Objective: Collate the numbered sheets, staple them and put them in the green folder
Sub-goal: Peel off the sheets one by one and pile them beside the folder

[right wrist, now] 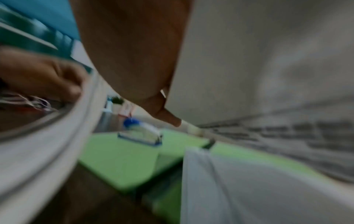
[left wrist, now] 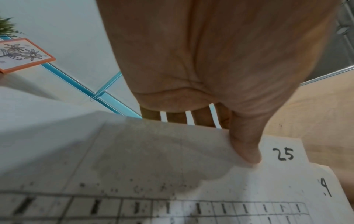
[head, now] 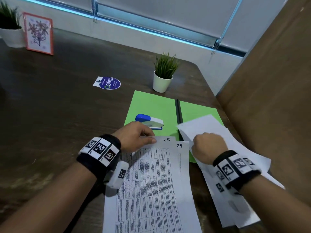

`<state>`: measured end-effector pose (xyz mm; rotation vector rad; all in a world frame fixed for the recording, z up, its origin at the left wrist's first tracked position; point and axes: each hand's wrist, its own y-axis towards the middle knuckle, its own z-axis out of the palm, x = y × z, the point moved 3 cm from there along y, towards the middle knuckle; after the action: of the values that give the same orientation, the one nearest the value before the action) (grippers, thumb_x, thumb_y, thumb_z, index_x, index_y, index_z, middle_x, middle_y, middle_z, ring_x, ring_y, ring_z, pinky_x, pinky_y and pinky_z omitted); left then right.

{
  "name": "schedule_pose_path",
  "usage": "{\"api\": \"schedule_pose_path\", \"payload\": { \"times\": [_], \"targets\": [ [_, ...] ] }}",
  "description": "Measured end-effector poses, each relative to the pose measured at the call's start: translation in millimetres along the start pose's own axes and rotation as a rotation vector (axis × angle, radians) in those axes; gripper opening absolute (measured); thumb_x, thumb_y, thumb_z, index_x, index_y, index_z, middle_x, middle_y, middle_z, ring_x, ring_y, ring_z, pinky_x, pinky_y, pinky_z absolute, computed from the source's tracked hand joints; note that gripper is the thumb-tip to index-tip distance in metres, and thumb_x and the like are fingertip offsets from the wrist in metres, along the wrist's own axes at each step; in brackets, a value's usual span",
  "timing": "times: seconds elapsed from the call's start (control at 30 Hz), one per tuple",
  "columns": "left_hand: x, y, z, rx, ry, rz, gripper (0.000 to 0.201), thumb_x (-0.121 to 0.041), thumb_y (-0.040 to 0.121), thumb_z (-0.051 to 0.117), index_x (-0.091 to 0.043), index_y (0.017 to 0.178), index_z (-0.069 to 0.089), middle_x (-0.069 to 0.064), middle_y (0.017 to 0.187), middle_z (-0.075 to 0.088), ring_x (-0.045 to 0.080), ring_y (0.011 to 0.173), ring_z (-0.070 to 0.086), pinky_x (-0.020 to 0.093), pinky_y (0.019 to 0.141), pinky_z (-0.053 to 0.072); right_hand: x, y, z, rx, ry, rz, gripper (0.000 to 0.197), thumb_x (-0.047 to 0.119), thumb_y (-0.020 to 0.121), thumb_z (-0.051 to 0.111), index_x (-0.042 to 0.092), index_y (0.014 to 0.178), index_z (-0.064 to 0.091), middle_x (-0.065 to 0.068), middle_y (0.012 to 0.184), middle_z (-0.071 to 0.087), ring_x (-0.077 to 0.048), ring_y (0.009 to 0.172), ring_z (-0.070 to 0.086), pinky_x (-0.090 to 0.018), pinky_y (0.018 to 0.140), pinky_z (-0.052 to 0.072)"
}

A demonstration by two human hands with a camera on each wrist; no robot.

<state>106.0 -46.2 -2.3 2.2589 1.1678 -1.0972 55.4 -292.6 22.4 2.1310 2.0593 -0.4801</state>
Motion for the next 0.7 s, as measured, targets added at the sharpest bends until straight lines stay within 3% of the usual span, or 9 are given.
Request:
{"api": "schedule_pose_path", "payload": {
  "times": [0.07, 0.17, 0.23, 0.33, 0.5, 0.53, 0.6, 0.67, 0.7],
  "targets": [
    [0, 0, 0, -0.001, 0.004, 0.003, 0.013, -0.036, 0.092, 0.070, -0.028, 0.084, 0.077, -0.012, 0.081, 0.070, 0.007, 0.078, 0.063, 0.028, 0.073, 0.051, -2, 12, 25, 0.075, 0.080, 0.067, 0.019, 0.030, 0.091, 0.050, 0.015, 0.078, 0.047, -0.009, 0.094, 0.065, -0.029, 0.081, 0.058, -0.029, 0.068, 0.040],
    [3, 1, 1, -0.006, 0.007, -0.002, 0.013, -0.035, 0.092, 0.070, -0.027, 0.085, 0.077, -0.014, 0.076, 0.069, 0.002, 0.072, 0.060, 0.022, 0.068, 0.046, -25, 28, 53, 0.111, 0.224, 0.200, 0.017, 0.028, 0.089, 0.050, 0.014, 0.079, 0.050, -0.008, 0.089, 0.060, -0.028, 0.080, 0.055, -0.030, 0.071, 0.044],
    [6, 2, 2, -0.001, 0.012, -0.010, 0.013, -0.035, 0.092, 0.070, -0.026, 0.088, 0.078, -0.013, 0.080, 0.072, 0.004, 0.075, 0.063, 0.023, 0.071, 0.049, -41, 34, 70, 0.147, 0.340, 0.228, 0.028, 0.031, 0.094, 0.048, 0.015, 0.072, 0.050, -0.006, 0.083, 0.057, -0.029, 0.086, 0.061, -0.030, 0.071, 0.043],
    [6, 3, 3, 0.010, 0.017, -0.012, 0.013, -0.034, 0.093, 0.069, -0.026, 0.091, 0.079, -0.013, 0.083, 0.073, 0.005, 0.078, 0.064, 0.024, 0.074, 0.051, -50, 31, 85, 0.175, 0.531, 0.227, 0.052, 0.051, 0.102, 0.034, 0.016, 0.068, 0.052, -0.006, 0.079, 0.060, -0.028, 0.087, 0.062, -0.033, 0.075, 0.043],
    [6, 2, 4, 0.015, 0.023, -0.021, 0.013, -0.034, 0.093, 0.068, -0.027, 0.090, 0.078, -0.012, 0.082, 0.074, 0.008, 0.080, 0.066, 0.027, 0.075, 0.054, -49, 17, 80, 0.123, 0.626, 0.209, 0.056, 0.055, 0.101, 0.030, 0.010, 0.077, 0.054, -0.007, 0.081, 0.062, -0.029, 0.086, 0.060, -0.039, 0.081, 0.046],
    [6, 2, 5, 0.020, 0.022, -0.021, 0.014, -0.034, 0.094, 0.067, -0.027, 0.090, 0.078, -0.012, 0.083, 0.074, 0.009, 0.081, 0.067, 0.029, 0.077, 0.054, -46, 13, 75, 0.060, 0.712, 0.195, 0.058, 0.055, 0.101, 0.032, 0.008, 0.077, 0.057, -0.008, 0.079, 0.064, -0.029, 0.082, 0.062, -0.039, 0.079, 0.048],
    [6, 3, 5, 0.023, 0.021, -0.016, 0.014, -0.033, 0.094, 0.067, -0.026, 0.090, 0.078, -0.010, 0.084, 0.074, 0.012, 0.083, 0.067, 0.033, 0.080, 0.055, -33, 1, 62, -0.023, 1.113, 0.207, 0.061, 0.056, 0.099, 0.037, 0.005, 0.082, 0.065, -0.010, 0.075, 0.068, -0.023, 0.070, 0.063, -0.037, 0.069, 0.050],
    [8, 3, 4, 0.014, 0.023, -0.014, 0.014, -0.033, 0.094, 0.067, -0.026, 0.090, 0.078, -0.008, 0.085, 0.075, 0.015, 0.084, 0.068, 0.037, 0.081, 0.057, -10, -16, 54, 0.092, 1.428, 0.192, 0.063, 0.062, 0.093, 0.041, 0.007, 0.092, 0.071, -0.008, 0.078, 0.070, -0.017, 0.068, 0.063, -0.032, 0.062, 0.049],
    [9, 3, 2, 0.008, 0.021, -0.015, 0.014, -0.033, 0.094, 0.067, -0.026, 0.090, 0.078, -0.006, 0.086, 0.075, 0.017, 0.085, 0.068, 0.040, 0.081, 0.057, 1, -22, 55, 0.160, 1.468, 0.138, 0.066, 0.068, 0.088, 0.045, 0.008, 0.095, 0.073, -0.008, 0.082, 0.071, -0.016, 0.072, 0.064, -0.031, 0.063, 0.051]
  ]
}}
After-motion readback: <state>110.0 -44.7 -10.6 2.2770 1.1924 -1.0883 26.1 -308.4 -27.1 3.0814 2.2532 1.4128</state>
